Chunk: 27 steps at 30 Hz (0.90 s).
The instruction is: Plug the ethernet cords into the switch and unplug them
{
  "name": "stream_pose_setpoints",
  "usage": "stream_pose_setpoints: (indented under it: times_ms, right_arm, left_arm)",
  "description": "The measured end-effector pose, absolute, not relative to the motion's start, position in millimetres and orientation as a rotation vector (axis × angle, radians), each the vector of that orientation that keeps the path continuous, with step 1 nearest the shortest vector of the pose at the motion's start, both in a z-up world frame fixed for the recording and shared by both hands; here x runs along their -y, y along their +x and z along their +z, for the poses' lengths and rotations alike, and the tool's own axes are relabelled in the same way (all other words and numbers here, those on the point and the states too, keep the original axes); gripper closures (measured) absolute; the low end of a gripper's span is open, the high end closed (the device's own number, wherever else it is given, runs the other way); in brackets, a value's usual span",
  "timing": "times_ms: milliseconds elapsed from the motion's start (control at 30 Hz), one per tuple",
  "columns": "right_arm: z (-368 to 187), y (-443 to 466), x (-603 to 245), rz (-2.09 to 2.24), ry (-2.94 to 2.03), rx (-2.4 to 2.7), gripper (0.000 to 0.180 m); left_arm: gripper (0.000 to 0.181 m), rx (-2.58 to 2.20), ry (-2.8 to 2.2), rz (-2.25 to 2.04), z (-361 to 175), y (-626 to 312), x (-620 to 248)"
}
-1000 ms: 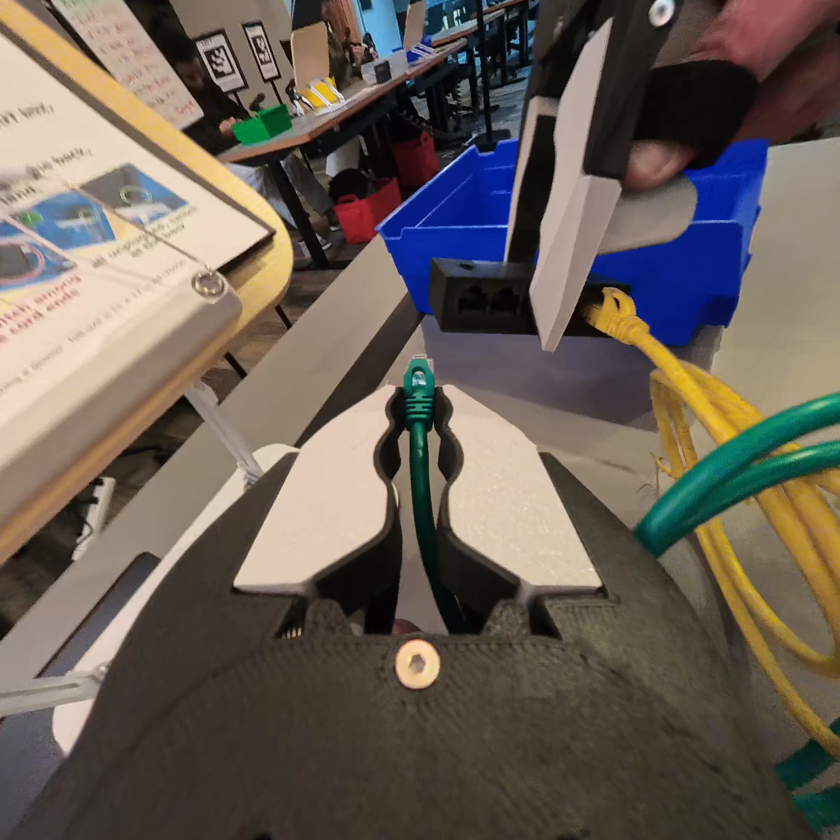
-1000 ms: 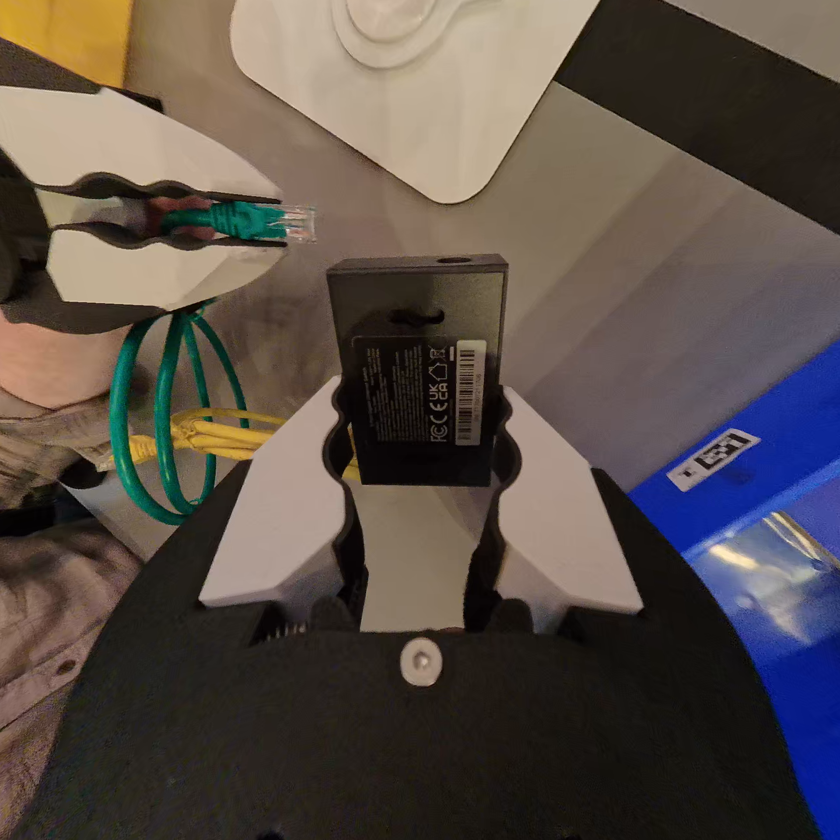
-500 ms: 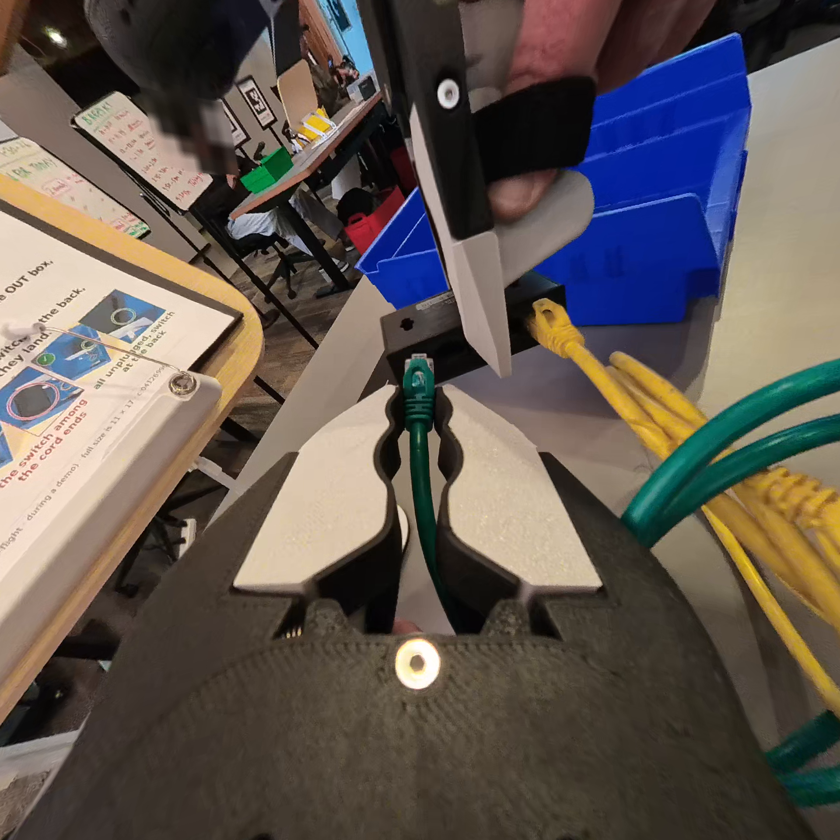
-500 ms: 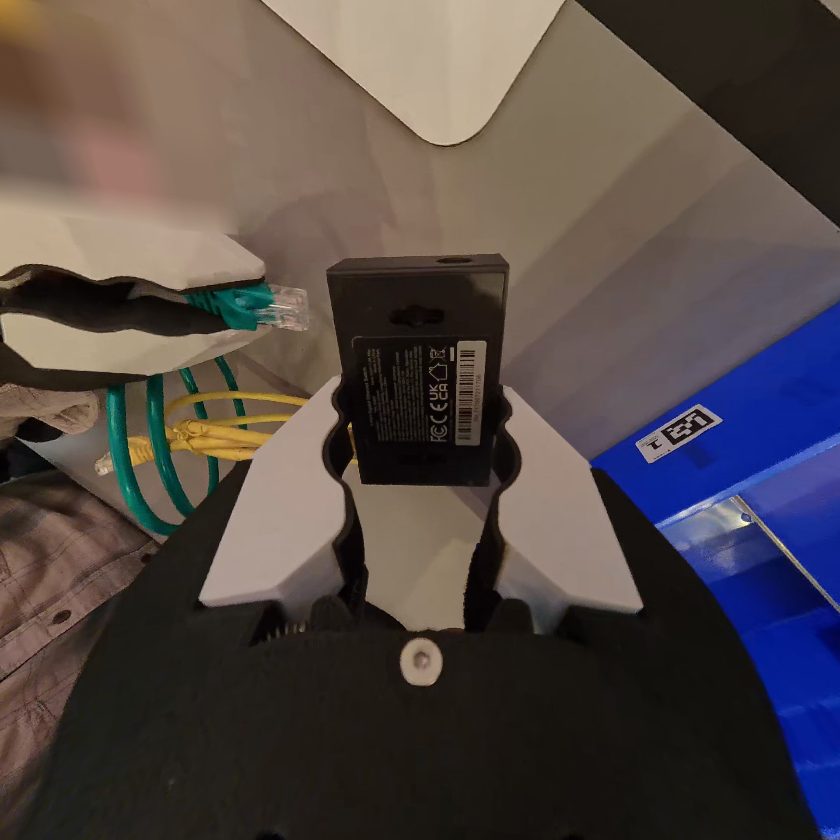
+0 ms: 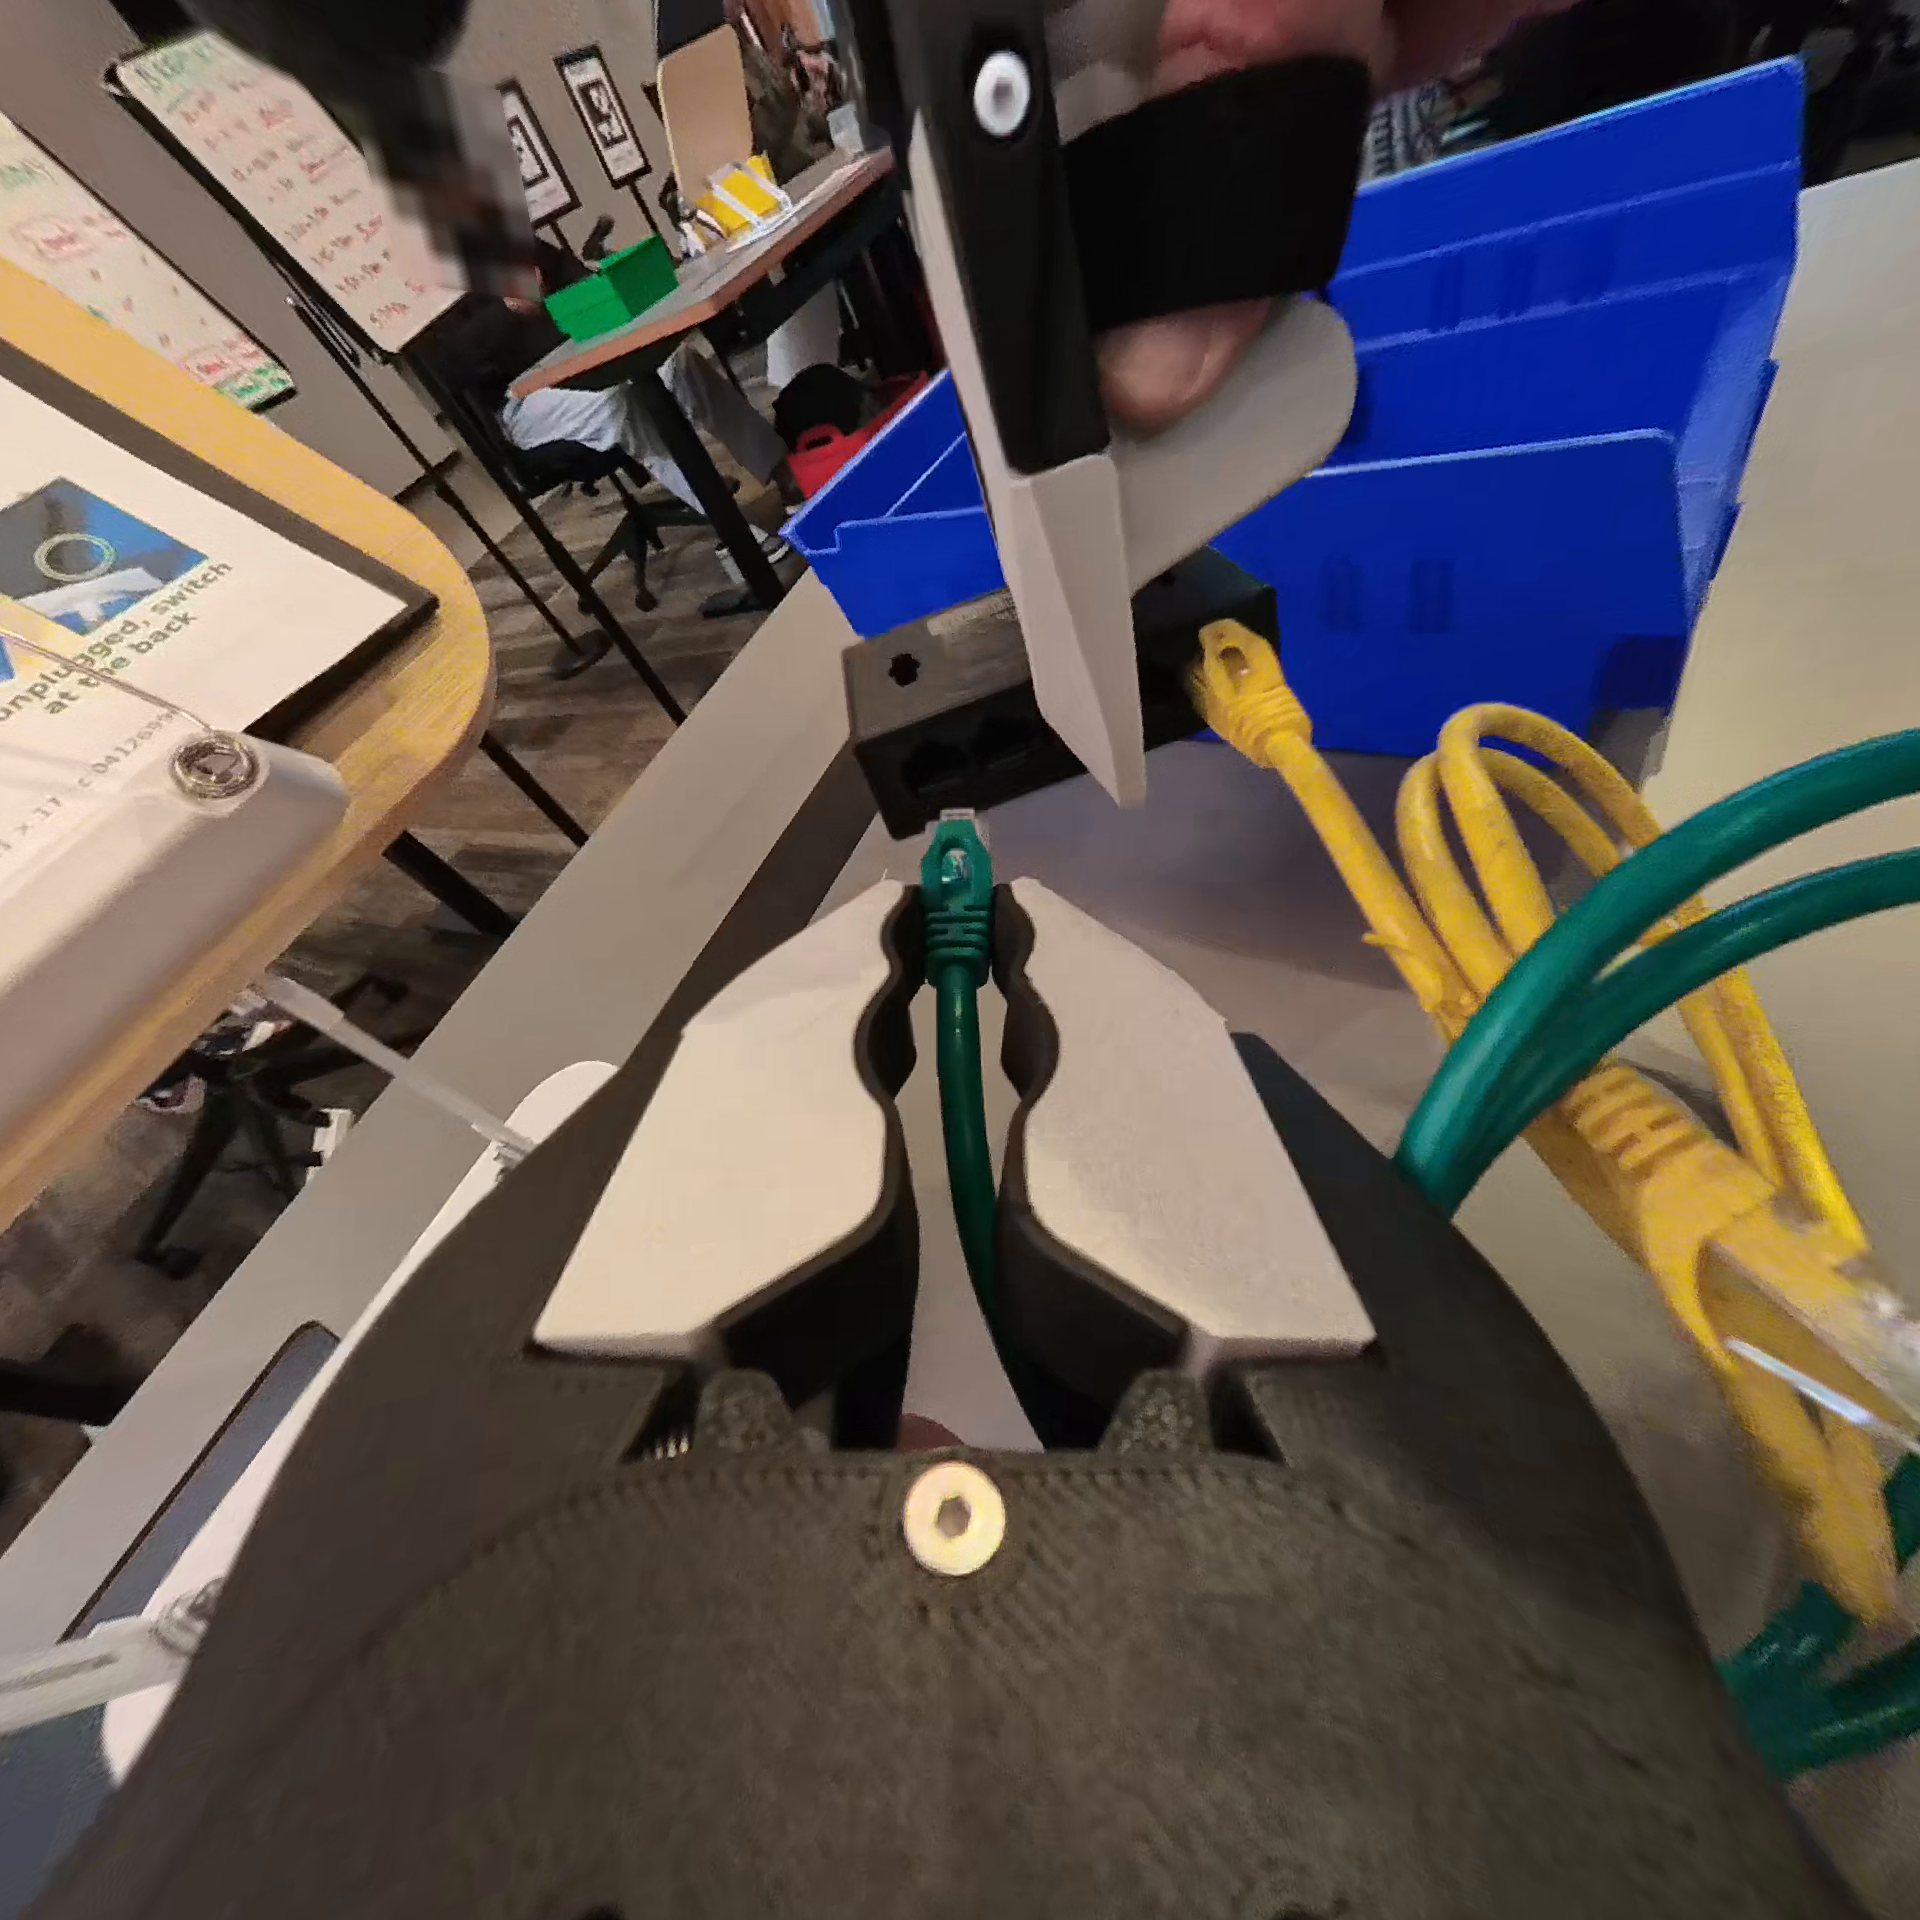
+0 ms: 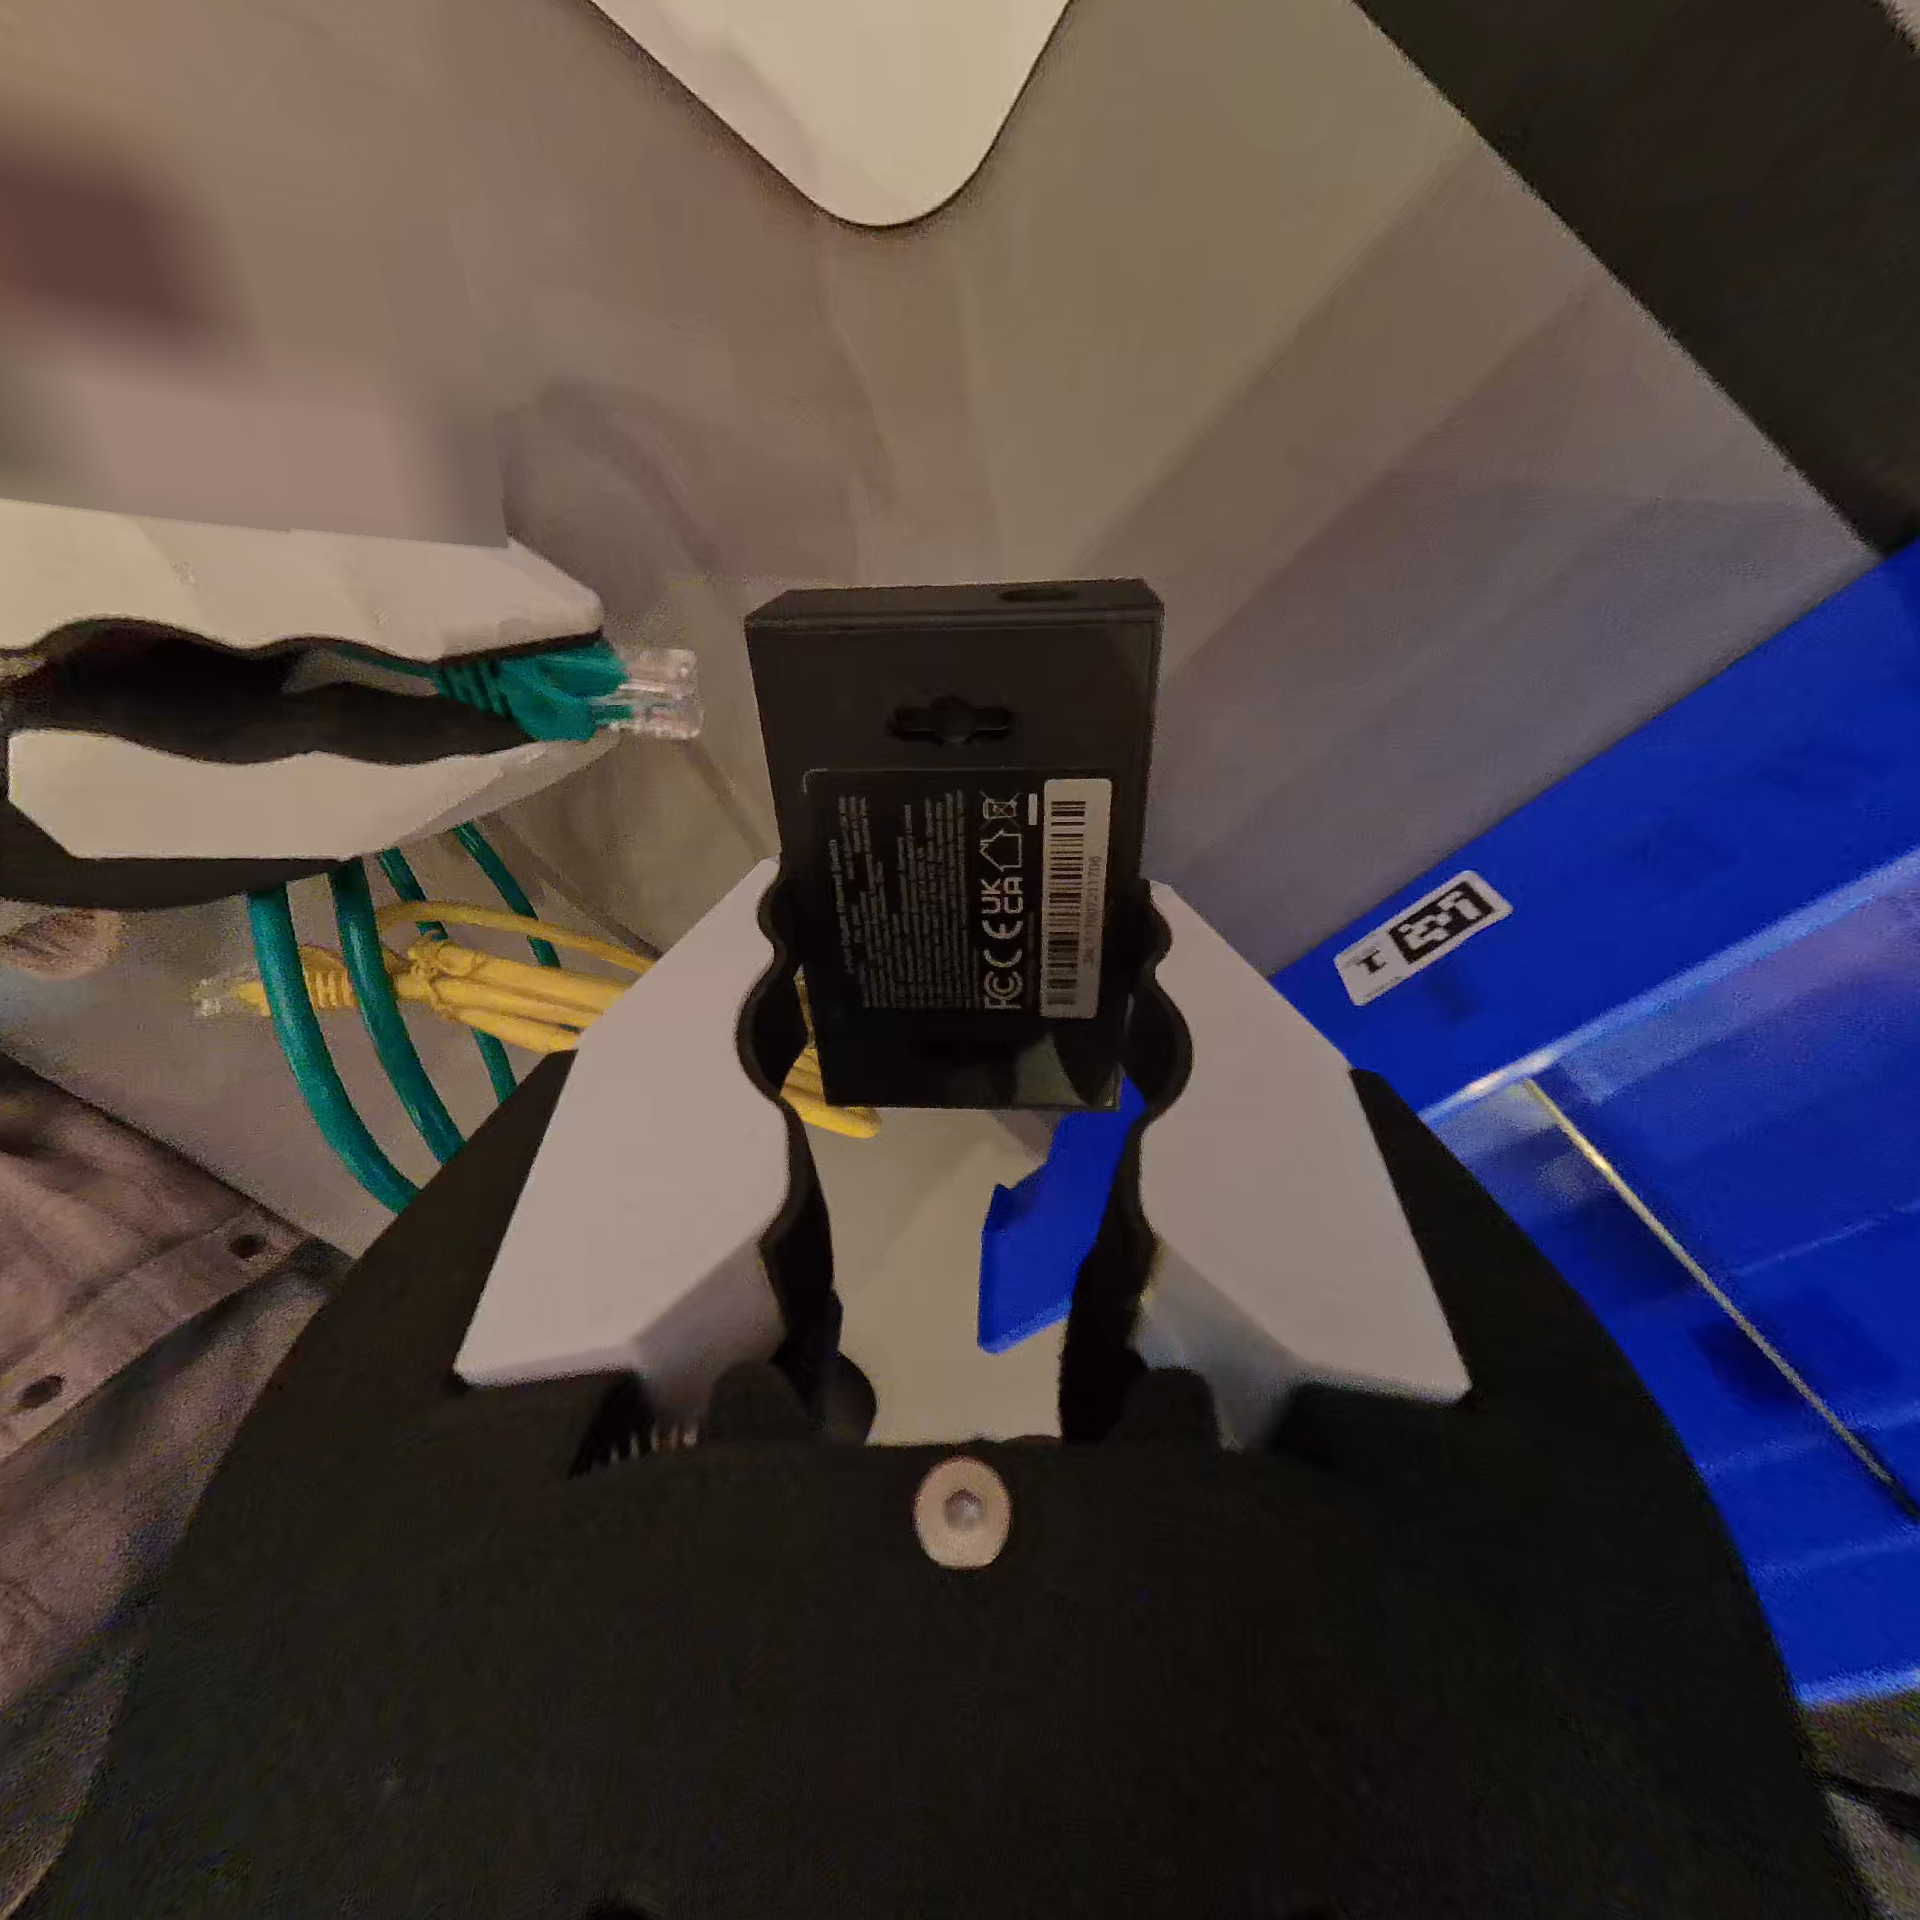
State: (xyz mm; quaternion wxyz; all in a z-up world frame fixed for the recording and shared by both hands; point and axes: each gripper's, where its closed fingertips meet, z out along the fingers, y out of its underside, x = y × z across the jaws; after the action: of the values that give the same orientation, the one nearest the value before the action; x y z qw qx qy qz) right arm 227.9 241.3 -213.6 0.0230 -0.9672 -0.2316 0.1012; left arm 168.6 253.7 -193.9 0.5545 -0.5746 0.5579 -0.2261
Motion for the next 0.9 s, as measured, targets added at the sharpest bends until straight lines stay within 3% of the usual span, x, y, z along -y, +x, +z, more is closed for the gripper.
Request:
stream_pose_setpoints:
  times_ms: [300, 700, 900]
  right_arm:
    - [-190, 234, -231, 0.312, -3.034, 0.746, 0.119]
    - [-201, 231, -237, 0.335, -3.094, 0.710, 0.119]
    - [-193, 231, -243, 0.348, -3.069, 0.684, 0.119]
  left_arm:
    - [0.168, -1.257, -1.373, -0.567, -173, 164, -254]
    - [0.168, -1.222, -1.455, -0.569, -173, 169, -253]
    - [0.168, -1.040, -1.511, -0.760, -155, 163, -257]
